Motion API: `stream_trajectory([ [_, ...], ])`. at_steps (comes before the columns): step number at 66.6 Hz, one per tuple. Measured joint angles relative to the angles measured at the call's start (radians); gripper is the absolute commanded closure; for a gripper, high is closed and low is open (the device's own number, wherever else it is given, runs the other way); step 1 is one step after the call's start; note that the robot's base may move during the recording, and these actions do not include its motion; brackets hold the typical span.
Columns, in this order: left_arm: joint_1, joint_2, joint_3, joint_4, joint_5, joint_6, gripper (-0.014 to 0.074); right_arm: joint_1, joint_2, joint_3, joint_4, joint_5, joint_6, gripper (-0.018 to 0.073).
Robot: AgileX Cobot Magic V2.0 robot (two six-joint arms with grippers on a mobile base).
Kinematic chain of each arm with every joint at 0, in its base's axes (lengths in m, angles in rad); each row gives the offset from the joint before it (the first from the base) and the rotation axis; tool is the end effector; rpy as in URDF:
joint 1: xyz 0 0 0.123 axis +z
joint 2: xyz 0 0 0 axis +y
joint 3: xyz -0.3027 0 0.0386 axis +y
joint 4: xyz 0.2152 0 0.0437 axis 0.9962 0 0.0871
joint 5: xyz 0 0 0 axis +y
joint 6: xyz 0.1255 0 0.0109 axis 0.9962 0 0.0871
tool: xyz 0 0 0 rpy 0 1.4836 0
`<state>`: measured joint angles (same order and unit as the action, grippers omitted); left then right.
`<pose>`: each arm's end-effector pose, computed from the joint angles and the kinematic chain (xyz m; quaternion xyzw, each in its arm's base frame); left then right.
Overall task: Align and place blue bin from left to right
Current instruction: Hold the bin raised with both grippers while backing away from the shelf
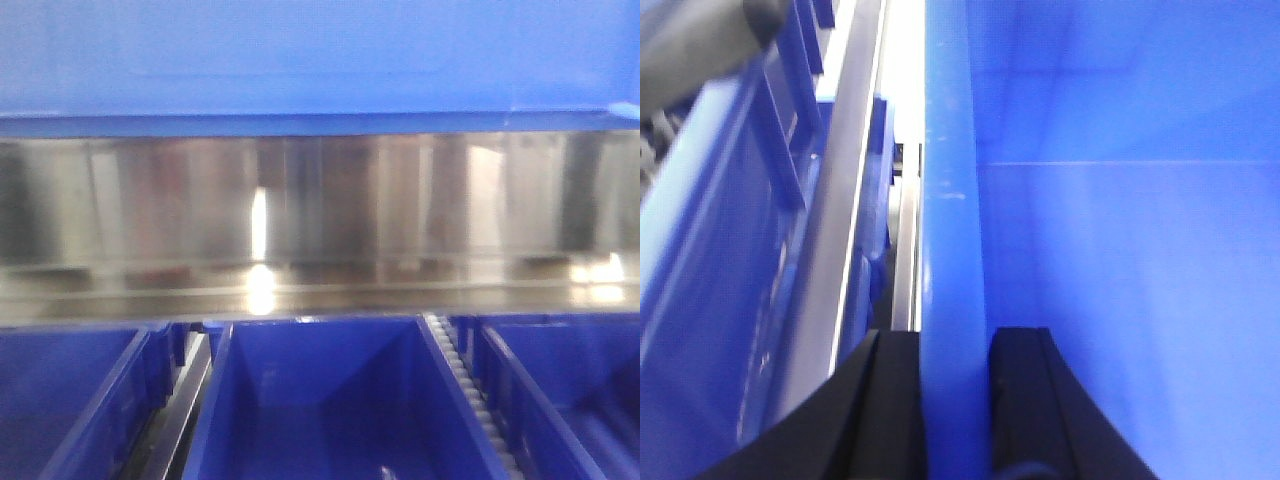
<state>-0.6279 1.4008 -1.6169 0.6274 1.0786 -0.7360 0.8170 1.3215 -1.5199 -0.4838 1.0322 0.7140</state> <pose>0.2578 -0.1066 0.4487 -0.0183 0.8772 0.0063 0.4797 0.2105 0.1508 0.4374 -0.0760 0.8869 0.0981 0.4450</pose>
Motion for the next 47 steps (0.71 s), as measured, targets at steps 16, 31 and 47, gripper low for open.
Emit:
stream_trajectory([
  [16, 0.000, 0.000, 0.000, 0.002, -0.002, 0.000, 0.0707, 0.000, 0.000, 0.000, 0.000, 0.000, 0.000, 0.0638],
  [31, 0.000, 0.000, 0.000, 0.002, -0.002, 0.000, 0.0707, 0.000, 0.000, 0.000, 0.000, 0.000, 0.000, 0.0638],
  [47, 0.000, 0.000, 0.000, 0.000, -0.008, 0.000, 0.0707, 0.000, -0.006, 0.000, -0.002, 0.000, 0.000, 0.0638],
])
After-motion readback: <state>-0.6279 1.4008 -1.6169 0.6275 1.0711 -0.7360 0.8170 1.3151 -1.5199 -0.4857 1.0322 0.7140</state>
